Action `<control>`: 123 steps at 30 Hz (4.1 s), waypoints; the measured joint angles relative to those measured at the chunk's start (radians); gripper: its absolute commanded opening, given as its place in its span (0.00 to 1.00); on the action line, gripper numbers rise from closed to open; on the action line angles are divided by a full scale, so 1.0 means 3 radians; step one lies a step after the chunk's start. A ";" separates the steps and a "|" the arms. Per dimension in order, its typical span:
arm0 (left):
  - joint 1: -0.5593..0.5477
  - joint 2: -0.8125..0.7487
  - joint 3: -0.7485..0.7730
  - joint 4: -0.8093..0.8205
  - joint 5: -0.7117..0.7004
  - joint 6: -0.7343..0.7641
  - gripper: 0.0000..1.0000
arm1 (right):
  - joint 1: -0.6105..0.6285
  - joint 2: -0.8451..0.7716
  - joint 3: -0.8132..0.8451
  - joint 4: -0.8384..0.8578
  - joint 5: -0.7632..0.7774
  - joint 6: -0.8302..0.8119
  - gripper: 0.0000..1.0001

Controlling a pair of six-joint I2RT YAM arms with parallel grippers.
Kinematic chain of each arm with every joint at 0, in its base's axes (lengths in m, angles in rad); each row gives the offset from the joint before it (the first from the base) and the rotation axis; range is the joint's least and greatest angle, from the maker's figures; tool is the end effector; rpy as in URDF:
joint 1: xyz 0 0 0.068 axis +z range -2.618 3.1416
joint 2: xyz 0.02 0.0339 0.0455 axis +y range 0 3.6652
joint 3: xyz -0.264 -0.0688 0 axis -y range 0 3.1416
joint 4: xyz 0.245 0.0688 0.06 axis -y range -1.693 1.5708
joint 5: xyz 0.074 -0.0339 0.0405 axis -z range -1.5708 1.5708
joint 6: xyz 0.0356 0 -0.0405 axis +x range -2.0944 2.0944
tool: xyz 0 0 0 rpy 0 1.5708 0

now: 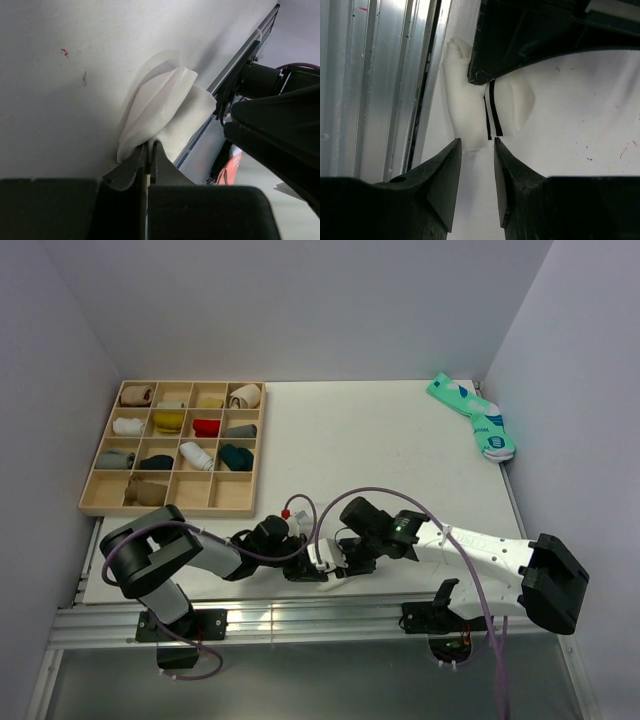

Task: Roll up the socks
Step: Roll the sock at the center of the board.

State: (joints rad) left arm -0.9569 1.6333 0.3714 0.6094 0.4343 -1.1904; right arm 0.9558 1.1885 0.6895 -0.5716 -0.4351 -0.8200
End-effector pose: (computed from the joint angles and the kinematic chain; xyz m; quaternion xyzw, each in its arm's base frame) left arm 0.1333 -0.2151 0.0973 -0.0071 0.8805 -0.4725 0.0366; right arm 0.1126 0.1853 0.2006 -0.7676 0.5556 0.2250 0.2269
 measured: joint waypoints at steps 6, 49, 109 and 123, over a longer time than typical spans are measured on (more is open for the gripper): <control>0.0099 0.0078 0.0099 -0.0126 0.0214 0.0033 0.00 | 0.0198 0.0111 -0.0032 0.0083 0.0107 0.0003 0.38; 0.0337 -0.0201 0.0240 -0.0847 0.0258 0.0437 0.05 | 0.0422 0.1143 0.0486 0.0003 0.0277 0.0141 0.06; -0.0301 -0.1834 -0.0467 -0.0525 -0.1301 0.1335 0.39 | -0.0472 0.3099 0.2438 -0.2003 -0.0885 0.0163 0.06; -0.0324 -0.1406 -0.0490 0.0041 -0.1245 0.1581 0.41 | -0.0474 0.3168 0.2509 -0.2080 -0.0889 0.0211 0.06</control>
State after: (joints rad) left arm -1.0542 1.2114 0.2245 0.6216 0.0608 -0.7162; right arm 0.8135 2.1387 1.4422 -1.1957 -0.7017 -0.7567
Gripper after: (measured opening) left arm 0.414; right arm 0.191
